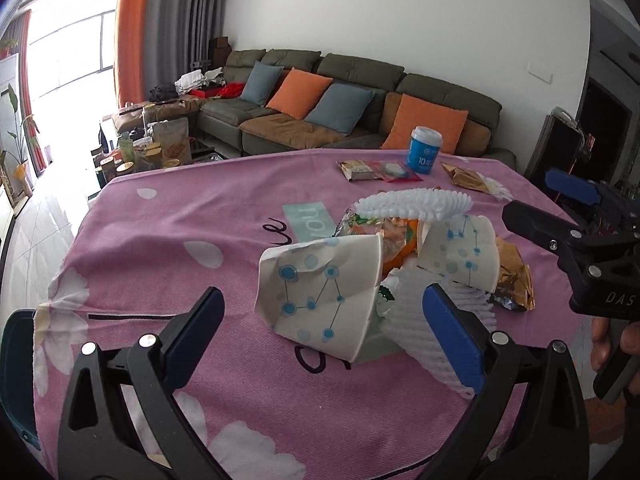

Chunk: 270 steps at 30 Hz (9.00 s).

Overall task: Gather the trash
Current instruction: 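Grasp the white dotted paper cup with left gripper while right gripper grasps the white foam net, then carry cup and foam net to the teal bin and open both grippers, then return both grippers from the bin to the table trash, then grasp a white foam net with left gripper while right gripper grasps gold foil wrapper, then carry foam net and gold wrapper to the teal bin and release both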

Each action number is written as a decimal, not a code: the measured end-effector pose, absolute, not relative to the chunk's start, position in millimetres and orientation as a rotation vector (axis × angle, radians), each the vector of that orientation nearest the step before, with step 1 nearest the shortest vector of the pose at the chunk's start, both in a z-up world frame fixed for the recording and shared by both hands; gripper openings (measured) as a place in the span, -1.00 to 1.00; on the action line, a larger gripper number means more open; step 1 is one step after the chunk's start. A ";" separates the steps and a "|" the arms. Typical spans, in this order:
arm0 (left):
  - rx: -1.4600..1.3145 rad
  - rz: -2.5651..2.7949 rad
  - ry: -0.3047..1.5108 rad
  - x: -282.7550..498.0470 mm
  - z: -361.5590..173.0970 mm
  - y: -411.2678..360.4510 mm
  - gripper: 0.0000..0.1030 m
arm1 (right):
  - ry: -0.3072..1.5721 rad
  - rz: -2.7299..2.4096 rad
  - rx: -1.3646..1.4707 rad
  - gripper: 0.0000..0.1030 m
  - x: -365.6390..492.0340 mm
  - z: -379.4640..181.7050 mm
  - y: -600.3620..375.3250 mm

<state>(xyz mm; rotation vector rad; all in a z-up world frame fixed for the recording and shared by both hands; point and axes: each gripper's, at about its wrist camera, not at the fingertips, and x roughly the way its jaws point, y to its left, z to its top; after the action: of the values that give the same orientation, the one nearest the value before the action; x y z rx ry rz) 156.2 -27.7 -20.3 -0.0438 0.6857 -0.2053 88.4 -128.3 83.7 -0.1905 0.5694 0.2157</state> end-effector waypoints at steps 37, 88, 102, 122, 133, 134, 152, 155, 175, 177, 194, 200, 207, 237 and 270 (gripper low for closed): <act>-0.225 -0.270 0.791 201.9 -45.1 -3.4 0.53 | 0.700 0.444 -0.309 -0.82 143.0 62.7 -97.6; -0.398 0.502 0.876 76.5 -106.1 354.3 0.89 | 1.158 1.096 -0.033 0.22 141.1 6.3 284.2; -0.397 0.494 0.645 70.6 5.1 311.0 0.89 | 0.898 0.899 0.009 0.87 168.5 83.3 188.8; -0.185 0.179 0.642 155.9 44.6 137.3 0.89 | 0.661 0.433 -0.127 0.87 171.3 104.5 19.2; -0.126 0.064 0.715 164.5 18.1 57.8 0.89 | 0.621 0.267 -0.091 0.87 127.8 96.6 -74.5; -0.123 0.057 0.724 165.7 15.2 54.4 0.89 | 0.623 0.257 -0.083 0.87 123.5 96.4 -82.6; -0.068 -0.019 0.775 154.6 -10.6 16.6 0.89 | 0.702 0.068 0.011 0.87 51.6 48.3 -175.2; -0.047 -0.016 0.766 149.3 -13.0 10.8 0.89 | 0.716 0.037 0.028 0.87 46.0 39.0 -186.3; -0.056 -0.208 0.828 143.8 -38.6 -47.7 0.89 | 0.742 0.020 0.071 0.87 58.5 19.1 -210.6; -0.074 -0.258 0.828 147.1 -39.2 -52.5 0.89 | 0.745 0.026 0.073 0.87 62.3 17.2 -212.0; -0.095 -0.378 0.947 186.5 -64.3 -83.8 -0.10 | 0.853 0.092 0.075 0.18 90.6 -7.7 -213.3; -0.113 -0.420 0.942 181.7 -63.4 -84.2 -0.49 | 0.858 0.118 0.075 -0.39 89.1 -6.1 -212.4; -0.155 -0.465 0.908 169.0 -52.2 -75.8 -0.72 | 0.825 0.106 0.084 -0.72 76.4 8.6 -213.8; -0.181 0.197 0.580 90.5 57.8 211.8 -0.73 | 0.668 0.547 -0.203 -0.76 130.1 94.7 21.2; -0.328 0.526 0.720 16.5 -25.8 364.4 -0.72 | 0.845 0.956 -0.489 -0.76 112.8 43.3 282.1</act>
<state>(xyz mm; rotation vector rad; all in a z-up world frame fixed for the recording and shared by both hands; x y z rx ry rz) 16.5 364.4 -25.8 -0.3277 0.7199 0.5262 112.8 282.1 43.3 -0.4887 0.8454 0.9564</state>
